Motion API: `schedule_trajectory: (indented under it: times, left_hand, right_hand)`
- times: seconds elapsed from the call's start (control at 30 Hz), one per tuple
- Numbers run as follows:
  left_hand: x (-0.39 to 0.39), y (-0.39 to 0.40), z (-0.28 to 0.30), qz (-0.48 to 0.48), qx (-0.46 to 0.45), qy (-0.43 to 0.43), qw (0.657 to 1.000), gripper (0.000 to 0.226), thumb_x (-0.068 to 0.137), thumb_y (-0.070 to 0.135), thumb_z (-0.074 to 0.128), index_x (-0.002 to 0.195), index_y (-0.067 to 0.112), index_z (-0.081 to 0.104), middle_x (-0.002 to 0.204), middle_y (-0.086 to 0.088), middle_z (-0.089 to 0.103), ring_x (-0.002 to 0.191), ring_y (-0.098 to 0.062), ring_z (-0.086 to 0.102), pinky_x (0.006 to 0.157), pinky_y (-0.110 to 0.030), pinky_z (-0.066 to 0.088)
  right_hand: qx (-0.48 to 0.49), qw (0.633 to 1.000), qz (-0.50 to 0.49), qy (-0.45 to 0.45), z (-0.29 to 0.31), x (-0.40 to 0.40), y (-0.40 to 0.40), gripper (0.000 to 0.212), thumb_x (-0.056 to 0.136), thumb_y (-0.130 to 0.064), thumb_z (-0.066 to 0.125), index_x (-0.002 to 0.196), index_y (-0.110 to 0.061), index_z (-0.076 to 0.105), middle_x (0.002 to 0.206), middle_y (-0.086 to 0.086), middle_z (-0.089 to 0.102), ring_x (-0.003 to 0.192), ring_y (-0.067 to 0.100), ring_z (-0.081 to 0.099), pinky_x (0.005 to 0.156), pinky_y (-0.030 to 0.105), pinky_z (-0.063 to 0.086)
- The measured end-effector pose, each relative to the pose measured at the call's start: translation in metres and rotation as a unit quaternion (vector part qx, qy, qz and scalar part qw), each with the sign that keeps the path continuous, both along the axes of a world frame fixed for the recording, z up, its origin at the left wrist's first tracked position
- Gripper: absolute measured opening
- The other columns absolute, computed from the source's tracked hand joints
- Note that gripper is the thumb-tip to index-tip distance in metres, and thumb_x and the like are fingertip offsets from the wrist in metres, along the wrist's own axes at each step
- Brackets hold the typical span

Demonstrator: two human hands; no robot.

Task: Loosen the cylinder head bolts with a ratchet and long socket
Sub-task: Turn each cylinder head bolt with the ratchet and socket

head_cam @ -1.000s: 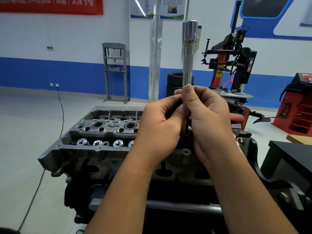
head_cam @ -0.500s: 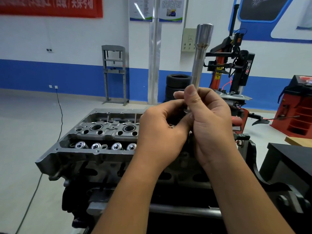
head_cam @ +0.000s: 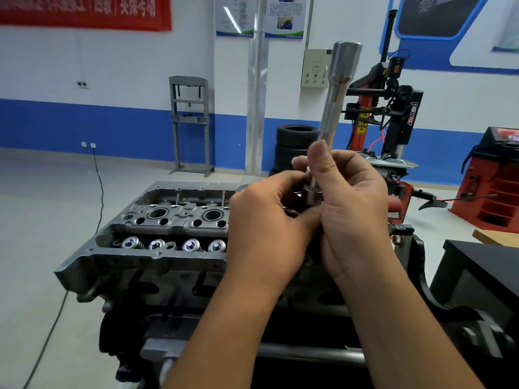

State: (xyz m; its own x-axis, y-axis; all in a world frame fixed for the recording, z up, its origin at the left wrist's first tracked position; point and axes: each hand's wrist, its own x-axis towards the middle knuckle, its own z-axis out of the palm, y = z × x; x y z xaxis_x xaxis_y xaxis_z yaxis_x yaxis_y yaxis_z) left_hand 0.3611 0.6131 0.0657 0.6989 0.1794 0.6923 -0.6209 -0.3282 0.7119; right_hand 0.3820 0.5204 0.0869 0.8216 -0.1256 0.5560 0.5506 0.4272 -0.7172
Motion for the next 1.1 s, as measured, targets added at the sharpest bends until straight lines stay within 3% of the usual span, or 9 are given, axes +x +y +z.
schedule_trajectory:
  times: [0.1, 0.2, 0.33, 0.4, 0.47, 0.6, 0.77, 0.97, 1.1]
  left_hand:
    - [-0.002, 0.002, 0.004, -0.028, 0.039, 0.038, 0.998, 0.037, 0.078, 0.034, 0.074, 0.114, 0.043, 0.072, 0.09, 0.018, 0.077, 0.082, -0.002, 0.074, 0.078, -0.039, 0.064]
    - [-0.002, 0.007, 0.007, -0.056, 0.086, 0.066, 0.993, 0.039, 0.08, 0.023, 0.071, 0.115, 0.04, 0.069, 0.096, 0.013, 0.078, 0.091, -0.008, 0.075, 0.085, -0.042, 0.063]
    - [-0.002, 0.007, 0.006, -0.003, 0.116, 0.067, 0.991, 0.045, 0.083, 0.014, 0.082, 0.114, 0.043, 0.066, 0.096, 0.013, 0.076, 0.094, -0.009, 0.074, 0.087, -0.041, 0.062]
    - [-0.003, 0.006, 0.005, 0.019, 0.096, 0.063, 0.993, 0.044, 0.081, 0.018, 0.086, 0.112, 0.045, 0.068, 0.091, 0.016, 0.076, 0.087, -0.003, 0.073, 0.083, -0.039, 0.063]
    - [-0.005, 0.003, 0.003, 0.047, 0.089, 0.054, 0.993, 0.035, 0.079, 0.025, 0.089, 0.105, 0.042, 0.072, 0.085, 0.017, 0.075, 0.082, 0.0, 0.072, 0.079, -0.037, 0.063]
    - [-0.011, 0.001, 0.004, 0.09, 0.121, 0.056, 0.987, 0.017, 0.084, 0.039, 0.081, 0.098, 0.039, 0.071, 0.085, 0.016, 0.074, 0.082, -0.005, 0.07, 0.077, -0.038, 0.062]
    - [-0.016, 0.01, 0.014, 0.094, 0.234, 0.125, 0.959, 0.026, 0.083, 0.037, 0.072, 0.107, 0.041, 0.061, 0.096, 0.012, 0.072, 0.092, -0.016, 0.07, 0.081, -0.043, 0.061]
    - [-0.016, 0.008, 0.01, 0.078, 0.177, 0.117, 0.974, 0.025, 0.086, 0.028, 0.083, 0.094, 0.043, 0.064, 0.093, 0.014, 0.073, 0.091, -0.009, 0.07, 0.085, -0.042, 0.061]
    - [-0.013, 0.009, 0.005, 0.084, 0.163, 0.116, 0.976, 0.022, 0.085, 0.034, 0.084, 0.089, 0.044, 0.065, 0.09, 0.02, 0.072, 0.086, -0.003, 0.069, 0.083, -0.038, 0.061]
  right_hand:
    - [-0.009, 1.0, -0.012, -0.001, 0.0, 0.0, 0.0, 0.033, 0.079, -0.047, 0.076, 0.08, -0.014, 0.071, 0.088, 0.008, 0.075, 0.077, 0.029, 0.069, 0.071, 0.058, 0.063]
    - [-0.024, 1.0, -0.015, 0.003, 0.001, 0.0, 0.001, 0.033, 0.083, -0.051, 0.068, 0.076, -0.02, 0.074, 0.087, 0.006, 0.074, 0.081, 0.031, 0.065, 0.079, 0.068, 0.057]
    - [-0.021, 1.0, 0.013, 0.018, 0.002, 0.001, 0.001, 0.031, 0.083, -0.05, 0.069, 0.078, -0.02, 0.076, 0.086, 0.006, 0.075, 0.082, 0.022, 0.07, 0.075, 0.048, 0.061]
    - [-0.02, 1.0, 0.008, 0.019, 0.002, -0.001, 0.0, 0.028, 0.077, -0.049, 0.076, 0.081, -0.022, 0.075, 0.088, 0.007, 0.075, 0.08, 0.02, 0.071, 0.072, 0.045, 0.062]
    - [-0.016, 1.0, -0.014, 0.013, 0.002, -0.002, 0.0, 0.03, 0.073, -0.048, 0.081, 0.083, -0.021, 0.073, 0.084, 0.007, 0.074, 0.073, 0.017, 0.068, 0.067, 0.043, 0.063]
    - [-0.019, 0.999, -0.049, -0.008, 0.001, -0.003, 0.0, 0.028, 0.076, -0.045, 0.079, 0.081, -0.018, 0.073, 0.074, 0.001, 0.068, 0.065, 0.009, 0.062, 0.06, 0.026, 0.055]
    - [-0.037, 0.998, -0.048, -0.008, -0.001, 0.0, 0.003, 0.029, 0.081, -0.05, 0.072, 0.079, -0.022, 0.077, 0.078, 0.004, 0.075, 0.073, 0.012, 0.068, 0.07, 0.031, 0.058]
    - [-0.015, 0.999, -0.029, -0.004, 0.001, -0.003, 0.002, 0.03, 0.076, -0.048, 0.077, 0.089, -0.022, 0.068, 0.084, 0.01, 0.077, 0.075, 0.018, 0.073, 0.071, 0.038, 0.058]
    - [-0.019, 0.998, -0.049, -0.023, 0.001, -0.005, -0.001, 0.033, 0.06, -0.044, 0.089, 0.077, -0.024, 0.069, 0.074, -0.001, 0.07, 0.07, 0.013, 0.066, 0.066, 0.027, 0.055]
